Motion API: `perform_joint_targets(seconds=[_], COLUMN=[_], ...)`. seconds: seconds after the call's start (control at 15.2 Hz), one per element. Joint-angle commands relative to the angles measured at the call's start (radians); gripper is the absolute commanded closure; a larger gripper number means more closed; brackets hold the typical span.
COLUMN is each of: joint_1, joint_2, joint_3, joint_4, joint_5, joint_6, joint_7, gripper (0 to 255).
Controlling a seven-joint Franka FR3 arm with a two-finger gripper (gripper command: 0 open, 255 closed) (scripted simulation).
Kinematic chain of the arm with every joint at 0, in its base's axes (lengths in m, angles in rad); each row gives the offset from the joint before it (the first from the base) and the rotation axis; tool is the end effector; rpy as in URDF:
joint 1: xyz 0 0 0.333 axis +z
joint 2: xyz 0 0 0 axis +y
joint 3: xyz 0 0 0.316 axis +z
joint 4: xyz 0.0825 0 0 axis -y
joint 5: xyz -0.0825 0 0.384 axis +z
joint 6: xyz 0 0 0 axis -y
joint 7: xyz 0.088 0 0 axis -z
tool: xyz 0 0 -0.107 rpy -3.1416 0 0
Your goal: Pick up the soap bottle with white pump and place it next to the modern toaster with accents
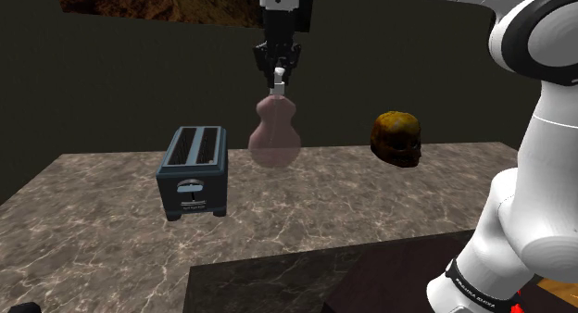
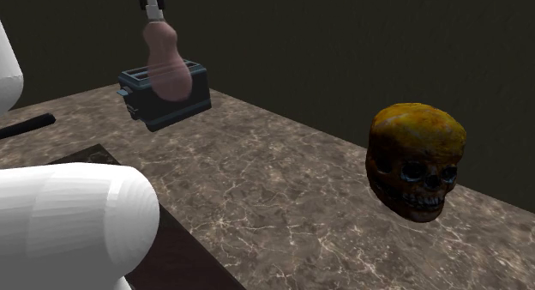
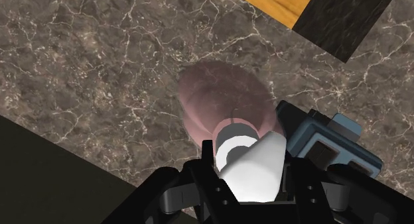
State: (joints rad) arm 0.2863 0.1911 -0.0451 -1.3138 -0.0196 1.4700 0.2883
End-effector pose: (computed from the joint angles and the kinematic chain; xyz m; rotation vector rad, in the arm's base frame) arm 0.5853 0.1447 0.6253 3.1042 -0.0746 -0.0406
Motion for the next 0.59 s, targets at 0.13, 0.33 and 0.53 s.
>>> perform_joint_targets(seconds=[0.13, 0.33, 0.53], joint_1=[0.0, 0.0, 0.0], joint_2=[-0.019, -0.03, -0.038], joint_3=[0.0, 0.0, 0.0], joint_4=[-0.084, -0.14, -0.192], joint_5=[-0.001, -0.001, -0.002], joint_6=[0.067, 0.112, 0.156], joint_7=[0.001, 0.002, 0.003], gripper=[255, 255, 255])
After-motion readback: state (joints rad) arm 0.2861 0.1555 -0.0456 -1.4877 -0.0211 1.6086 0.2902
